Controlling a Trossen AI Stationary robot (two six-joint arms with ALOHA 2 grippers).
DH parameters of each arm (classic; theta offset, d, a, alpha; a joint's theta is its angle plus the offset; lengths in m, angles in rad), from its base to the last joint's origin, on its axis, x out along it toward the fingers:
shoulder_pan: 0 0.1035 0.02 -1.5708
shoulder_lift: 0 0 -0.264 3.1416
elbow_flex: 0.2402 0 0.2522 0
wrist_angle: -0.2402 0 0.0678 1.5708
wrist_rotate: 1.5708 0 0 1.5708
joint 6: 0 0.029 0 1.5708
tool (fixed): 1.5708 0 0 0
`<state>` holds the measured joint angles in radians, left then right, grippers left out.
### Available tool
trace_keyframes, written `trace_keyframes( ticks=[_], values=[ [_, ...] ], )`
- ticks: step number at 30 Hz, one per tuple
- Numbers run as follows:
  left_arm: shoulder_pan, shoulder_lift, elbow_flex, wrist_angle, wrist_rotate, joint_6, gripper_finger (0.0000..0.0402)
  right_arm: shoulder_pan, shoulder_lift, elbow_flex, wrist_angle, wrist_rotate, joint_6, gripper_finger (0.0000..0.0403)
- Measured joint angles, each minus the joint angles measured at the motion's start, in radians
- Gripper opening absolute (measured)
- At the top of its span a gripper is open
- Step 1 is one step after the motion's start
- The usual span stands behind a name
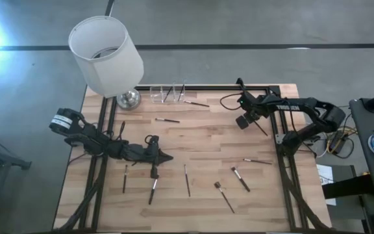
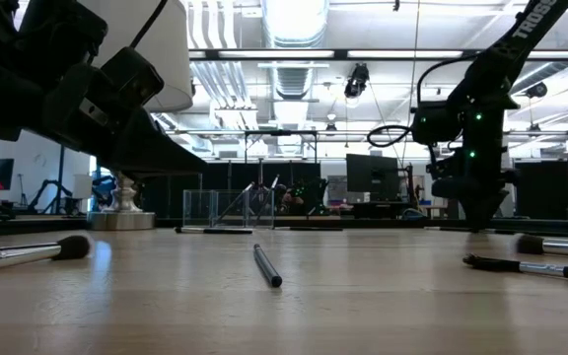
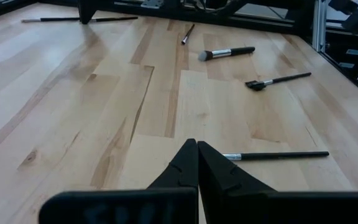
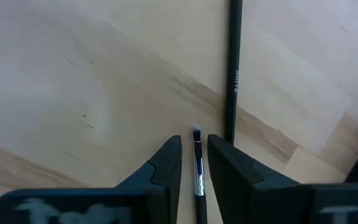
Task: Put items in baskets/containers
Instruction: Put the eyeshadow brush into the transparent organizer
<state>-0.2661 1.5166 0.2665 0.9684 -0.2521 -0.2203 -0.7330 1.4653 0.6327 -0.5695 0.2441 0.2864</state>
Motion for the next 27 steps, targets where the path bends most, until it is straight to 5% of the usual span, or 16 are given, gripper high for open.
trace_keyframes(
  ticks=[20,27],
  values=[
    [0.0,0.0,0.0,-0.002,0.0,-0.005,0.0,-0.034,0.017,-0.002,0.062,-0.048,-0.018,0.0069],
    [0.0,0.0,0.0,-0.004,0.0,-0.005,0.0,-0.035,0.013,-0.002,0.059,-0.081,-0.033,0.0036]
  ],
)
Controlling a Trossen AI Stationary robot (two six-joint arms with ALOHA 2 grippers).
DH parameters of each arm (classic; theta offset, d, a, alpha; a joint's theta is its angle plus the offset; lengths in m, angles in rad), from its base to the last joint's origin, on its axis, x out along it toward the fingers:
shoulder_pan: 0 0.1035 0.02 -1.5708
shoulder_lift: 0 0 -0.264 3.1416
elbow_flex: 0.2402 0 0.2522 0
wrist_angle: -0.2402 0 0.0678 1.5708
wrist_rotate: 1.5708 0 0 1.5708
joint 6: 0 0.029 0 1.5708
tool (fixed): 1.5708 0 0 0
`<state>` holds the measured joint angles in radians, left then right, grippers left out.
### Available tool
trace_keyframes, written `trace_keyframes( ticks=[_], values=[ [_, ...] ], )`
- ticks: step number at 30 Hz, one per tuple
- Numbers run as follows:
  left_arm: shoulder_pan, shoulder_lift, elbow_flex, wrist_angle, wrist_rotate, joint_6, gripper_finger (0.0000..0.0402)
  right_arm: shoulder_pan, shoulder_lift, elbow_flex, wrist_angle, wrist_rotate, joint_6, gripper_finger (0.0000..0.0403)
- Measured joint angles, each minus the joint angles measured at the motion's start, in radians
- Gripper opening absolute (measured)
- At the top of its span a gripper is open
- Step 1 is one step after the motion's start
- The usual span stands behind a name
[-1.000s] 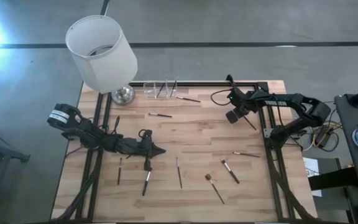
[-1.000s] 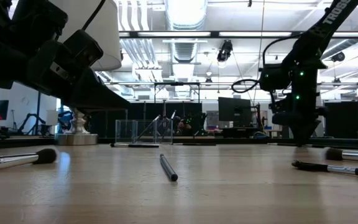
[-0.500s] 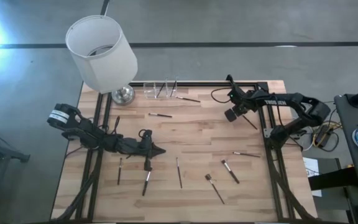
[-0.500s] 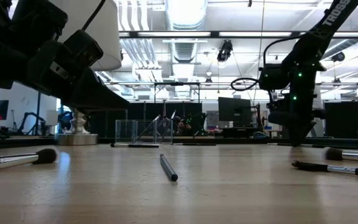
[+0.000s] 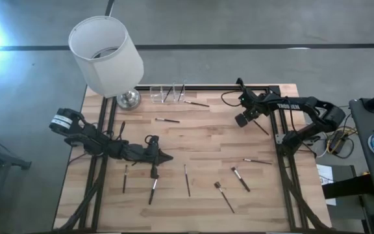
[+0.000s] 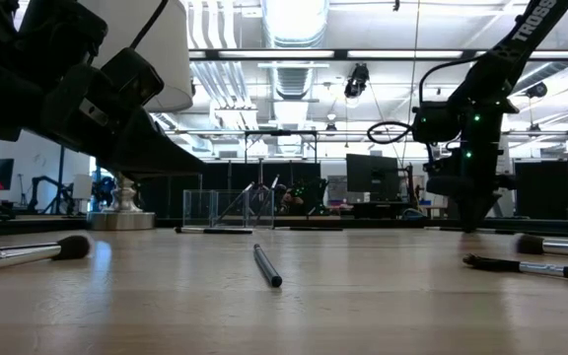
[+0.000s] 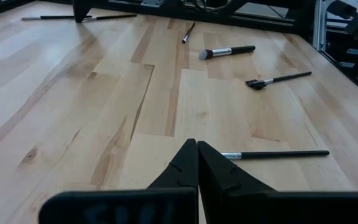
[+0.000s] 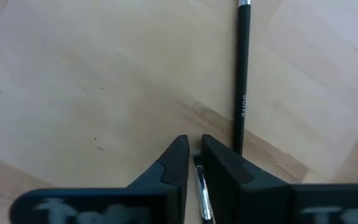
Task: Put items in baskets/containers
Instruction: Put the eyeshadow brush into the transparent organizer
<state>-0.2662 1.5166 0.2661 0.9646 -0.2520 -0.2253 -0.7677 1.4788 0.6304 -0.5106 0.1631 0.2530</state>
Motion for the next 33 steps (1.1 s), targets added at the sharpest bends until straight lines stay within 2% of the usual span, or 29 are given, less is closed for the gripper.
trace_keyframes(
  ticks=[4,9,16,21,25,33],
  values=[
    [0.0,0.0,0.0,-0.001,0.0,0.0,0.0,0.001,0.0,0.0,-0.001,-0.005,-0.008,0.0012],
    [0.0,0.0,0.0,-0.001,0.0,-0.011,0.0,0.009,-0.032,-0.004,-0.001,-0.007,-0.017,0.0009],
    [0.002,0.0,-0.001,-0.001,-0.013,-0.019,0.0,0.078,-0.201,-0.006,-0.002,-0.018,0.01,0.0008],
    [0.002,0.0,-0.002,0.028,-0.015,-0.037,0.0,0.183,-0.345,-0.007,0.02,-0.014,0.066,0.0008],
    [0.002,0.0,-0.009,0.112,-0.052,-0.04,0.0,0.304,-0.436,-0.017,0.117,0.002,0.103,0.0008],
    [0.004,0.0,-0.089,0.327,-0.093,-0.02,0.0,0.531,-0.484,-0.053,0.359,0.1,0.123,0.0008]
  ],
)
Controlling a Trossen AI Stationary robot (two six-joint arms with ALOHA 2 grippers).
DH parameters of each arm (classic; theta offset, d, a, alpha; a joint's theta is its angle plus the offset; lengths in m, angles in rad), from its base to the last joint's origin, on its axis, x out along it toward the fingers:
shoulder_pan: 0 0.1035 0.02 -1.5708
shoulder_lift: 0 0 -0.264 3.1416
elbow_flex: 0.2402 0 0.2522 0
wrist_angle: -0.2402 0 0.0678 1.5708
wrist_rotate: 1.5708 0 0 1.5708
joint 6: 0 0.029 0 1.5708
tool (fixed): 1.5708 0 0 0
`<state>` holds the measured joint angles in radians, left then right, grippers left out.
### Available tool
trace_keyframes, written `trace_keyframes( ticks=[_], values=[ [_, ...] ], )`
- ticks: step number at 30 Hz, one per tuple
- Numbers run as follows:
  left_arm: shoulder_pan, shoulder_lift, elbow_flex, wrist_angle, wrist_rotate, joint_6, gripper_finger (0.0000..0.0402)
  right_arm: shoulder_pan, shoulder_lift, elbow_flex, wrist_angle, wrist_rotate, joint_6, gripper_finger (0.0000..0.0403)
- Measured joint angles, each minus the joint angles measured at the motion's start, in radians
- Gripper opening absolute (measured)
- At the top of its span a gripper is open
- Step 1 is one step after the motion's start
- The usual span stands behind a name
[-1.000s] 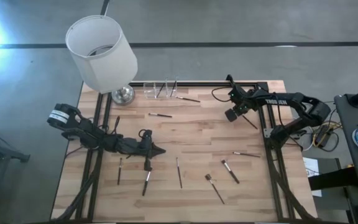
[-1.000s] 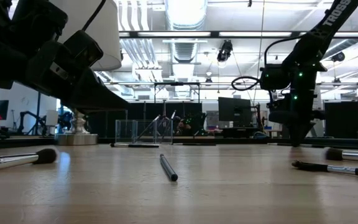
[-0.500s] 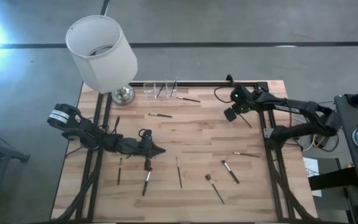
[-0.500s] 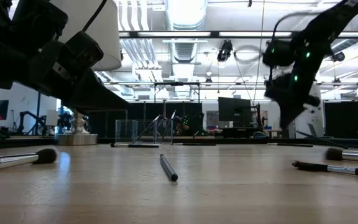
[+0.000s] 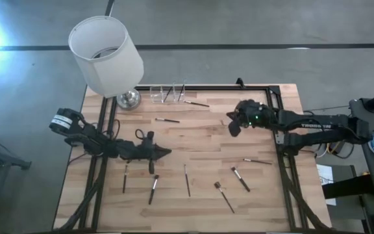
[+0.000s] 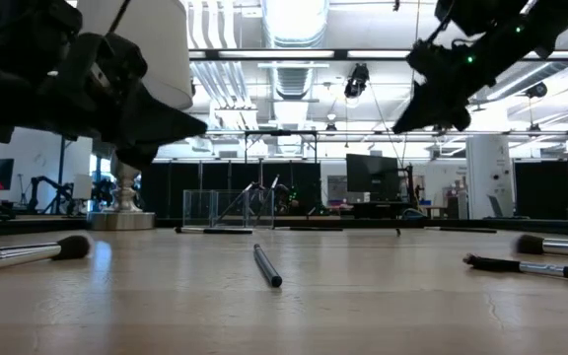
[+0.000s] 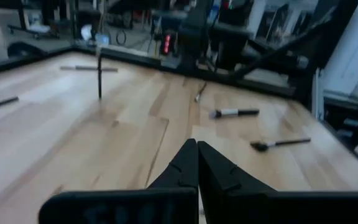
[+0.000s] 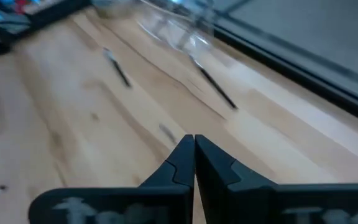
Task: Put items in baskets/containers
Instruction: Put the eyeshadow brush into the transparent organizer
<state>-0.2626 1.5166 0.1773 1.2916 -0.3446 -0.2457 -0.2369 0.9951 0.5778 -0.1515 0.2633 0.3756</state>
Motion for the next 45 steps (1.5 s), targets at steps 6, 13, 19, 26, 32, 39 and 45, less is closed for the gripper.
trace_keyframes(
  ticks=[6,13,19,26,32,39,45],
  values=[
    [0.0,0.0,0.034,-0.072,0.026,-0.038,0.0002,0.1,0.068,-0.007,0.139,0.028,-0.009,0.0008],
    [0.001,0.0,0.136,-0.274,-0.037,-0.039,0.0044,0.152,0.254,0.021,0.162,0.027,-0.067,0.0008],
    [0.001,0.0,0.155,-0.278,0.015,0.045,0.0065,0.14,0.471,0.127,0.152,0.023,-0.129,0.0009],
    [0.001,0.0,0.09,-0.208,0.069,0.062,0.0047,0.053,0.695,0.333,0.008,-0.085,-0.25,0.0051],
    [0.001,0.0,0.05,-0.149,0.07,0.062,0.0024,-0.018,0.869,0.53,-0.151,-0.089,-0.364,0.0103],
    [0.001,0.0,0.043,-0.149,0.07,0.057,0.0021,-0.042,1.011,0.685,-0.213,-0.198,-0.442,0.0129],
    [0.001,0.0,0.043,-0.157,0.07,0.055,0.0021,-0.042,1.081,0.767,-0.29,-0.223,-0.469,0.0115]
  ],
)
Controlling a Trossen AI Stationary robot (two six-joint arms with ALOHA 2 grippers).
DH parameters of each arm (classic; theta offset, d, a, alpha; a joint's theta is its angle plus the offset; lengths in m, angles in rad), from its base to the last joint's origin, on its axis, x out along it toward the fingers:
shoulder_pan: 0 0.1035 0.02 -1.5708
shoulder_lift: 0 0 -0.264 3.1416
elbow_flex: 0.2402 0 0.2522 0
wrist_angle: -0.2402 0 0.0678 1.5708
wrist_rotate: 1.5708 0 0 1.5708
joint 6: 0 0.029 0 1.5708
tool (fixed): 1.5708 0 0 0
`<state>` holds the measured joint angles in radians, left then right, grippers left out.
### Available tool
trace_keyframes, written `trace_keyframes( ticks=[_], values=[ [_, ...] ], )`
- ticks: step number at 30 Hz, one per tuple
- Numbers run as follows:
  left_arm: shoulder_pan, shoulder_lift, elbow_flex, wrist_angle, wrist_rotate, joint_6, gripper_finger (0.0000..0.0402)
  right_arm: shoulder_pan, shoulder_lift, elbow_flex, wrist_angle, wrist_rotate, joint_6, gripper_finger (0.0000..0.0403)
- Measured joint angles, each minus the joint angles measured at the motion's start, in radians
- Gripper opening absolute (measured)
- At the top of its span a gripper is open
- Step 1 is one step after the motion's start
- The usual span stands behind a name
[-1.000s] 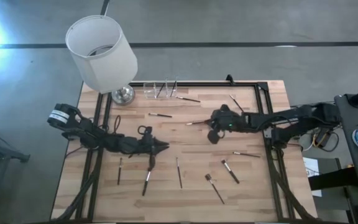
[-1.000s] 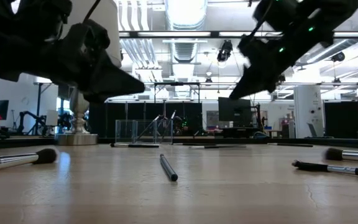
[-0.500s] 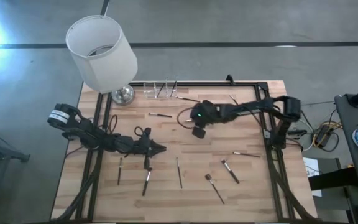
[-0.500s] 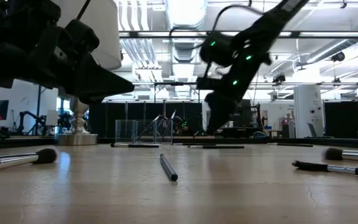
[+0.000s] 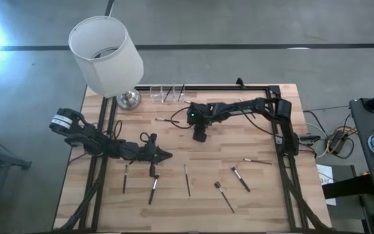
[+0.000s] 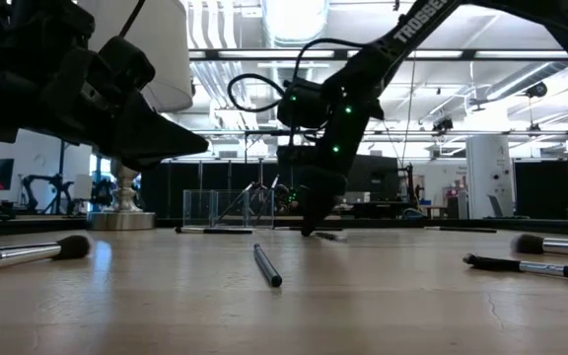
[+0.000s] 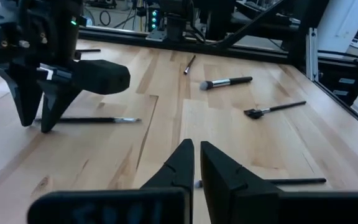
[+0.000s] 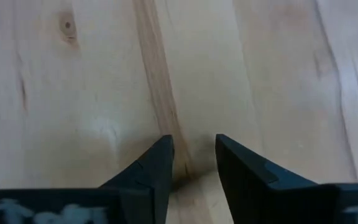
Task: Put items in baskets/containers
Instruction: Put the eyeshadow brush into the transparent organizer
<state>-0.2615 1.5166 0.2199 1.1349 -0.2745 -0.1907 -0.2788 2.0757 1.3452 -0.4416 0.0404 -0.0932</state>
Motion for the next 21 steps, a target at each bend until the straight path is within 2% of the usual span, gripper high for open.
trace_keyframes(
  ticks=[5,11,18,21],
  values=[
    [0.0,0.0,0.0,-0.006,0.0,-0.001,0.0021,0.0,-0.001,0.026,-0.036,0.0,-0.009,0.0098],
    [0.0,0.0,0.0,-0.01,0.0,-0.001,0.0021,0.013,-0.1,0.014,-0.079,0.008,-0.008,0.0102],
    [0.0,0.0,-0.002,-0.014,0.024,-0.001,0.0021,0.128,-0.216,-0.056,-0.125,0.011,-0.095,0.0127],
    [0.0,0.0,-0.005,-0.015,0.03,0.002,0.0021,0.187,-0.222,-0.061,-0.126,0.012,-0.13,0.014]
  ],
)
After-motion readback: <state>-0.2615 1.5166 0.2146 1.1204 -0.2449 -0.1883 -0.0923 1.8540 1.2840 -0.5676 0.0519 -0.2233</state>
